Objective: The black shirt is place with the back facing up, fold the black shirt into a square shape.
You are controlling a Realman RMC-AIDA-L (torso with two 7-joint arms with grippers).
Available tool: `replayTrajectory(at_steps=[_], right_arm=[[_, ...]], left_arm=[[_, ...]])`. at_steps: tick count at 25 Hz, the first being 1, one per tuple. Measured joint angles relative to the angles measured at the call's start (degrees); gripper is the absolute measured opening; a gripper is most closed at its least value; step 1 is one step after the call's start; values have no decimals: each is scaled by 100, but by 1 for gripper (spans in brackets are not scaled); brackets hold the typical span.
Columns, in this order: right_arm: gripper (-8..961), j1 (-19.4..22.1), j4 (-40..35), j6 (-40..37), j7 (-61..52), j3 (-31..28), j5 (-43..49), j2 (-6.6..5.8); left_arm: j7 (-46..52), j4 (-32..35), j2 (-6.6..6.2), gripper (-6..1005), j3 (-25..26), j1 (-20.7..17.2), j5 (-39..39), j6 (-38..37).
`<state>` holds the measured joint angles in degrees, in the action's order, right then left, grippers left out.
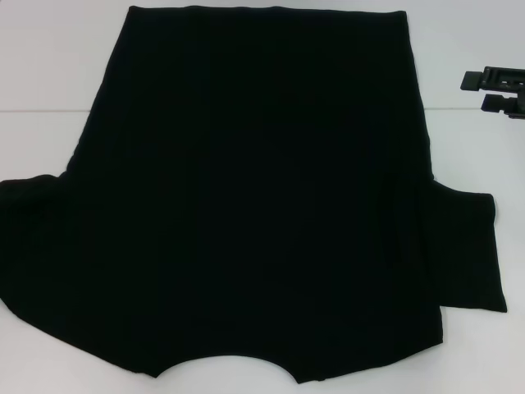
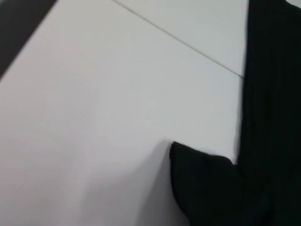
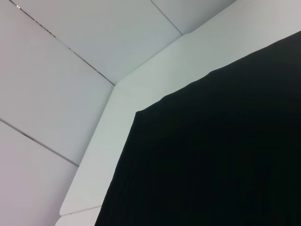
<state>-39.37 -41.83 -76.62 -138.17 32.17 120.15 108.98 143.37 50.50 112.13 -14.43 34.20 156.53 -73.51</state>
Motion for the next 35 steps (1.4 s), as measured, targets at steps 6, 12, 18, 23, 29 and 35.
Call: replayTrajectory(at_steps=[6,12,18,23,29,35], right_arm=[[758,0,0,-9,-2,0,0,0],[757,-1,3,-26,11,22,3,0],[757,-1,9,-24,43,14,11,0],[757,0,9,0,51,16,27,0],[757,11,8,33,59,14,38,0],[757,82,9,40,70,21,40,-32]], left_arm=[[35,148,-73,10,-48,168,265,-71],[38,196,-111,9,-113,350,250,-587],[44,151,6,21,-686,704,-117,-1553],[450,-54,160,37,-1787,882,-106,-1322],[1227,-58,157,55,-2217,932,133,-796],[831,498,95,187,-1238,606,-129,-985]])
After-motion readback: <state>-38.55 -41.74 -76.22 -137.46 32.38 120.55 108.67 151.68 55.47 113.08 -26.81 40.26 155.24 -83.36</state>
